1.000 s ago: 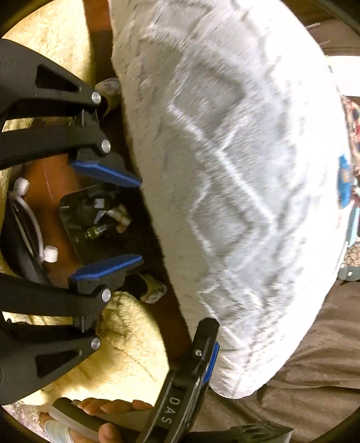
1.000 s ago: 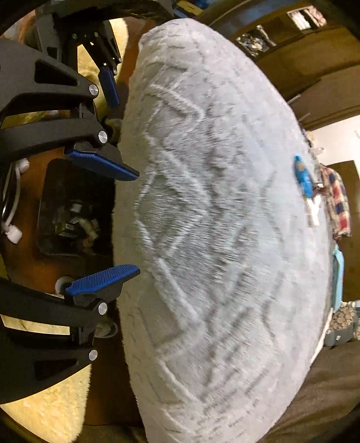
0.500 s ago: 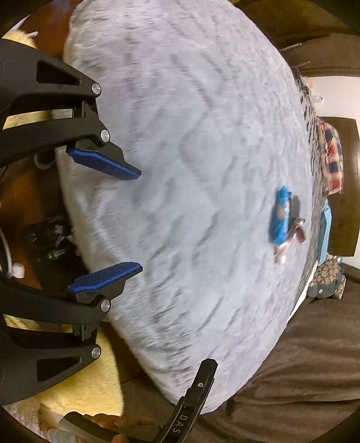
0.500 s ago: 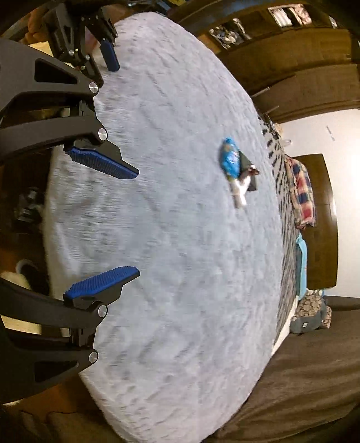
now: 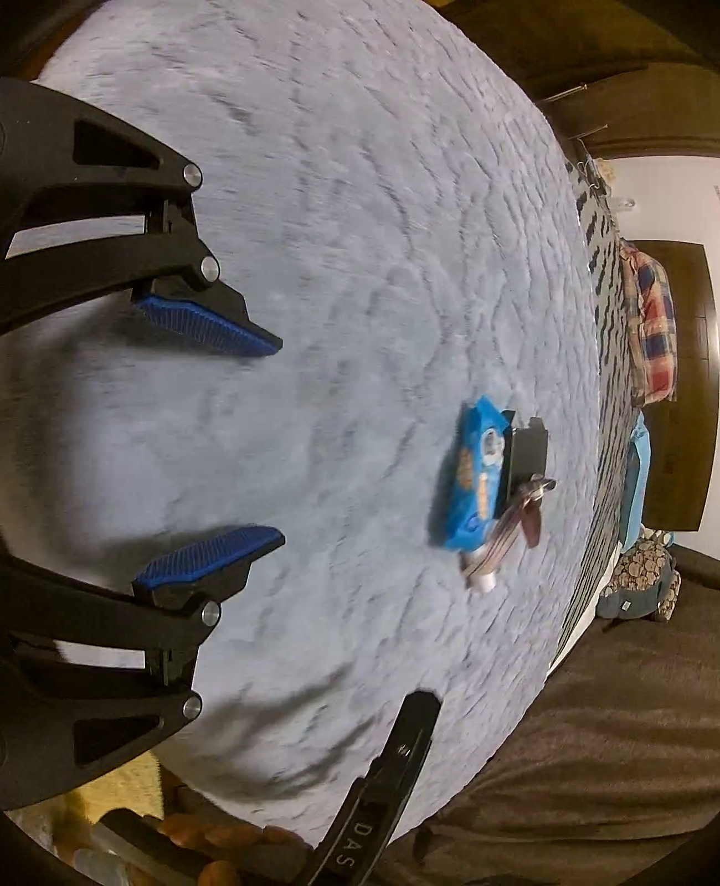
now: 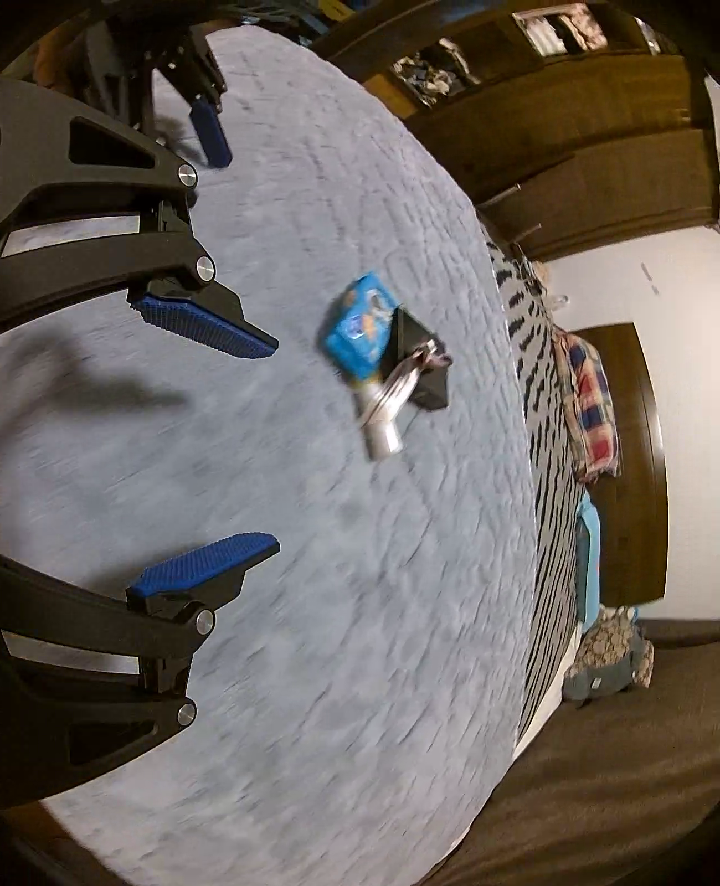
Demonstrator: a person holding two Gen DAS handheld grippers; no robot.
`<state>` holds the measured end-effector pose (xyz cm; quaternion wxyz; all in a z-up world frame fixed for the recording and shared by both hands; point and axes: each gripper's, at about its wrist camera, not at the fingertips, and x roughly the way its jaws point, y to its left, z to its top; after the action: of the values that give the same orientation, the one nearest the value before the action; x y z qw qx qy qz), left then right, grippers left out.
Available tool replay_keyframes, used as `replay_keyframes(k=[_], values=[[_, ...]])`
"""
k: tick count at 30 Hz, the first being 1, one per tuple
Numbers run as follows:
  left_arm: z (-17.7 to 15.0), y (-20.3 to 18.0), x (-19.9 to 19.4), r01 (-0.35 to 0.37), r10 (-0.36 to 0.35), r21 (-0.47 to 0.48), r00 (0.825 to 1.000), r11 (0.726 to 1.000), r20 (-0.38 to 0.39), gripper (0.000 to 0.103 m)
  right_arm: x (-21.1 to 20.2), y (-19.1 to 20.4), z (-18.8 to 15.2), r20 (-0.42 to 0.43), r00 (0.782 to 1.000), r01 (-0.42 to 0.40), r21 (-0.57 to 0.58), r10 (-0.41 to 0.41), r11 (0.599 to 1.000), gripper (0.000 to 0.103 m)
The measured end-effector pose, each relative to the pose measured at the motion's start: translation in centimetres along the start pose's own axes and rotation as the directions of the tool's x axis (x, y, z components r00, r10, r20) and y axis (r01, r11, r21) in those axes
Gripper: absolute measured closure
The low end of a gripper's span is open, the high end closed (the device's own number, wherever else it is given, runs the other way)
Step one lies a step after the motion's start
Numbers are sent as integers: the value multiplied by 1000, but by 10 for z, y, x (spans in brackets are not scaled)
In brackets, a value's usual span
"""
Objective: Collect trash
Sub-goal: 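Raise both grippers back over the remaining items on the bed, then grasp the pink ribbon with the right gripper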
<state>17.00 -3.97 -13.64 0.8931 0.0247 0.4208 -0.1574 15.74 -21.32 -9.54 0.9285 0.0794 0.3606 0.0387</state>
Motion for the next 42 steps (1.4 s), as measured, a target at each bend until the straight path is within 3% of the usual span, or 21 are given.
replay_keyframes(k=[3, 14, 16, 20, 23, 29, 35, 42], values=[[14, 3, 11, 5, -5, -5, 1000, 1000, 0, 34, 19, 12, 21, 7, 1000, -24, -10, 25, 1000, 36], [40, 13, 38, -9, 9, 4, 1000, 1000, 2, 33, 95, 51, 75, -17, 998, -54, -62, 53, 997, 39], [43, 14, 40, -8, 8, 1, 1000, 1000, 4, 31, 110, 55, 79, -41, 998, -51, -72, 48, 996, 44], [51, 14, 45, 7, -7, -5, 1000, 1000, 9, 30, 130, 55, 79, -84, 996, -39, -83, 32, 996, 78], [56, 11, 48, 35, -35, -3, 999, 999, 14, 30, 122, 49, 79, -70, 996, -65, -73, 60, 995, 83], [68, -3, 52, 59, -60, 4, 998, 998, 21, 30, 92, 25, 84, 3, 1000, -12, -82, 12, 997, 85], [84, -9, 57, 46, -44, -41, 998, 998, 41, 30, 62, -8, 76, 51, 997, 70, -106, -65, 992, 85], [112, -21, 74, -19, 21, -78, 1000, 997, 23, 27, 35, -37, 60, 89, 993, 85, -74, -79, 994, 85]])
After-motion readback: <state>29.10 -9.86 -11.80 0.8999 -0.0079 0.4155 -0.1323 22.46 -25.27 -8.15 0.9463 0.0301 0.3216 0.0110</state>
